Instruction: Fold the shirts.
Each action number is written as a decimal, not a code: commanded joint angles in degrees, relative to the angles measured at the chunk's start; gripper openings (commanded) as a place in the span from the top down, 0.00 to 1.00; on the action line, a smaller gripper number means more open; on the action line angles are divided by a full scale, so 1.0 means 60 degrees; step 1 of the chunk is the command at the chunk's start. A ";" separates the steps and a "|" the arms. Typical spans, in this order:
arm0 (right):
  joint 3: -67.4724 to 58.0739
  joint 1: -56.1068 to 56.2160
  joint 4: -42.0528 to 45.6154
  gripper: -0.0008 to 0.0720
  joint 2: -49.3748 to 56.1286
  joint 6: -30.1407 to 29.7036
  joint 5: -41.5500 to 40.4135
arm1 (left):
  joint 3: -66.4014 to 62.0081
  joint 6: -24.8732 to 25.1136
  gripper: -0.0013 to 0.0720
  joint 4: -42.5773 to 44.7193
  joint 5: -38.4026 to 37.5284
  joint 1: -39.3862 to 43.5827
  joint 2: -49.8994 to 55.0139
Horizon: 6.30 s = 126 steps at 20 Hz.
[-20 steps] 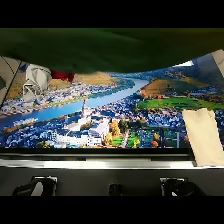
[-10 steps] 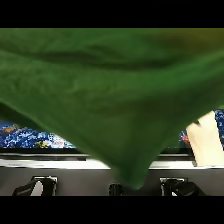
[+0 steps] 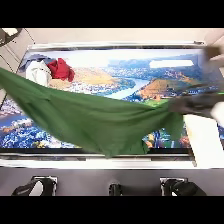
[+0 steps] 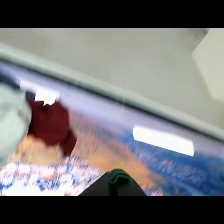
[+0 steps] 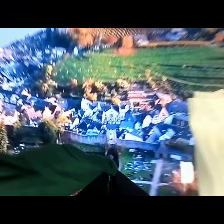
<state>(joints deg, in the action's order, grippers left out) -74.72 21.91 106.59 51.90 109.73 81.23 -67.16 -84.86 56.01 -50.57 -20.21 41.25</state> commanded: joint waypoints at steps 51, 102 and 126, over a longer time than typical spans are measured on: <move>0.1239 -0.6226 -0.6087 0.22 0.4218 -0.3759 -0.0124 | 0.3821 0.0645 0.11 -0.1661 -0.1315 0.3599 0.5402; 0.1177 -0.4499 -0.6473 0.93 0.6247 -0.4291 -0.3224 | -0.2357 0.1424 0.93 0.2299 -0.2674 0.1993 0.8528; -0.6003 -0.4503 -0.0543 0.93 0.0011 -0.2918 0.1239 | -0.7566 -0.1217 0.93 0.2200 0.0820 -0.0623 0.1971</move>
<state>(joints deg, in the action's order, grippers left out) -110.72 -5.13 102.91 51.94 92.05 76.40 -112.79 -92.38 68.77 -42.96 -22.94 52.56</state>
